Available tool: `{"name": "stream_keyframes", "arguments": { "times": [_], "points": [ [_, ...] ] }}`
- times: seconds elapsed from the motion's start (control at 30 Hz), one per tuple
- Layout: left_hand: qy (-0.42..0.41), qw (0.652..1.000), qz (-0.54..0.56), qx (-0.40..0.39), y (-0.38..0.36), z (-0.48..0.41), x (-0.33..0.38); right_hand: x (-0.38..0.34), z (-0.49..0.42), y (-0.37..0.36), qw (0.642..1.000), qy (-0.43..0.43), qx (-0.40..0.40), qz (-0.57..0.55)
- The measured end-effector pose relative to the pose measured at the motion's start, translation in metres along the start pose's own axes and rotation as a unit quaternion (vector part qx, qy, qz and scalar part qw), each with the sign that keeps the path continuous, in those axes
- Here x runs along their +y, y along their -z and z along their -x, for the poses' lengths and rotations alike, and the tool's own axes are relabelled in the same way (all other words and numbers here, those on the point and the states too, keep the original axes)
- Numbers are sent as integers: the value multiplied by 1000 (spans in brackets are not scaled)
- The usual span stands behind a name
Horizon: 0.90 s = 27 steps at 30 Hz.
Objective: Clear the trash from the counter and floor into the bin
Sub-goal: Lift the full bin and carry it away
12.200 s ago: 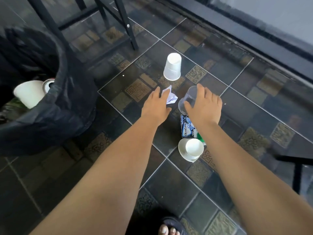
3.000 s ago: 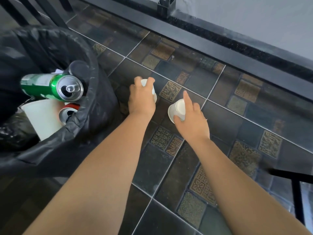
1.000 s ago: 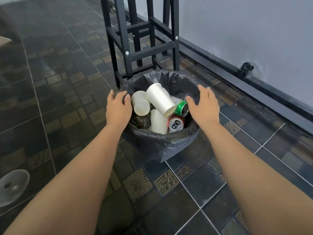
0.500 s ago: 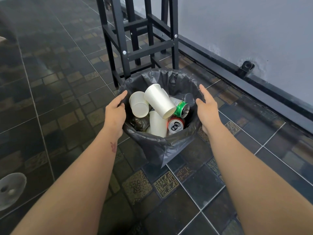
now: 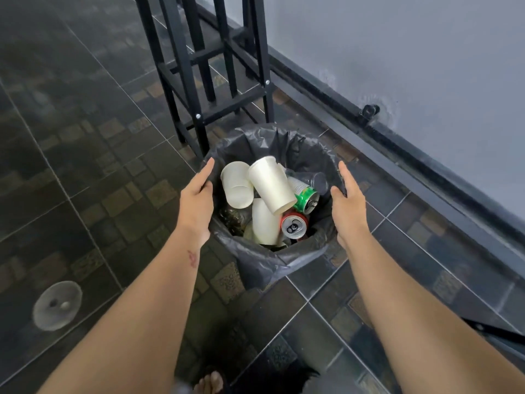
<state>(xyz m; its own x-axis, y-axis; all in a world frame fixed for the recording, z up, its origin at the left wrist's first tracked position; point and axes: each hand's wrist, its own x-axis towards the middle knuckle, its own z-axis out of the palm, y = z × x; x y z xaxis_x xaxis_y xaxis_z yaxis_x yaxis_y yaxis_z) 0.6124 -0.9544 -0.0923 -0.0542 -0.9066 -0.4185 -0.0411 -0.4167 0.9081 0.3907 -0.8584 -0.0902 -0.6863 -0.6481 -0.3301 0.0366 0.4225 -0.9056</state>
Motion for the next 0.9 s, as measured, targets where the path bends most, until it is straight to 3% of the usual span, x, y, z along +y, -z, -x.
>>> {"name": "stream_keyframes", "arguments": {
  "times": [0.2,0.53,0.9],
  "points": [
    [38,999,-29,-23,-12,102,119,-118,85,79,999,-42,30,-7],
    [8,993,-90,-79,-42,269,308,-288,221,217,994,-50,84,-47],
    [-34,979,-125,-158,-45,381,368,-330,344,292,977,-20,184,-104]
  ]
}}
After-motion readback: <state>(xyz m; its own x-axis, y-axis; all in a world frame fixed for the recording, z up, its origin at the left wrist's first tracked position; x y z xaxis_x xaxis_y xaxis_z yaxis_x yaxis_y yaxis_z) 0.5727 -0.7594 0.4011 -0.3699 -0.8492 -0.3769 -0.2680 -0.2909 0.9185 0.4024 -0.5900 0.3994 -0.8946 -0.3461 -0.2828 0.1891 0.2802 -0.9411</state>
